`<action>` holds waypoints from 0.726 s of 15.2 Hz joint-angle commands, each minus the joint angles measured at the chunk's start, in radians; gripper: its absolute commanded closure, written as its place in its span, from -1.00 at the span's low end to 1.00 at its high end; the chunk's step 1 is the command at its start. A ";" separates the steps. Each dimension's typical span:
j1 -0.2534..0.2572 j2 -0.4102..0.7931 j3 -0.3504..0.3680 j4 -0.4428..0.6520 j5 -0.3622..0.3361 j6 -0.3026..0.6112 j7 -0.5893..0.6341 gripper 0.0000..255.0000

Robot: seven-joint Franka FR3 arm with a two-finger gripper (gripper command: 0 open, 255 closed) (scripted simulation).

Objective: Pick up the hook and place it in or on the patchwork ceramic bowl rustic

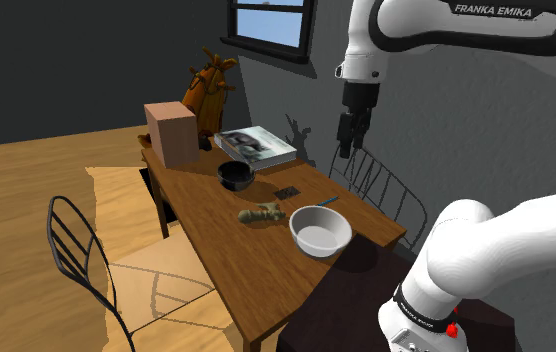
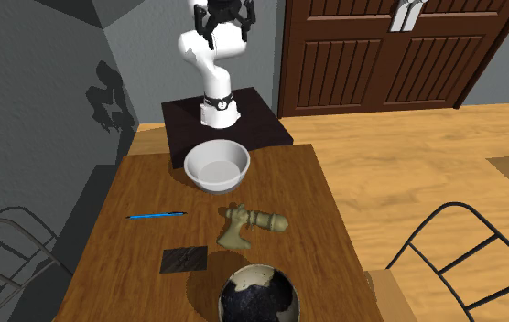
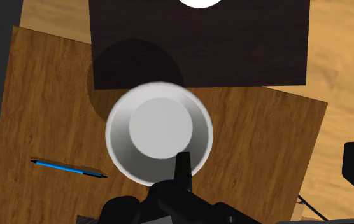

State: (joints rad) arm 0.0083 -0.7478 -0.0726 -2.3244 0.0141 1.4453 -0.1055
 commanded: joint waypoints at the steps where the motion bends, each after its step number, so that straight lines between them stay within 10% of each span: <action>1: 0.000 0.000 0.000 0.000 0.000 0.000 0.000 -1.00; 11: 0.034 0.167 -0.037 -0.177 -0.073 0.408 -0.154 -1.00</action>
State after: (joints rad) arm 0.0375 -0.6125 -0.1071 -2.4916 -0.0541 1.8007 -0.2461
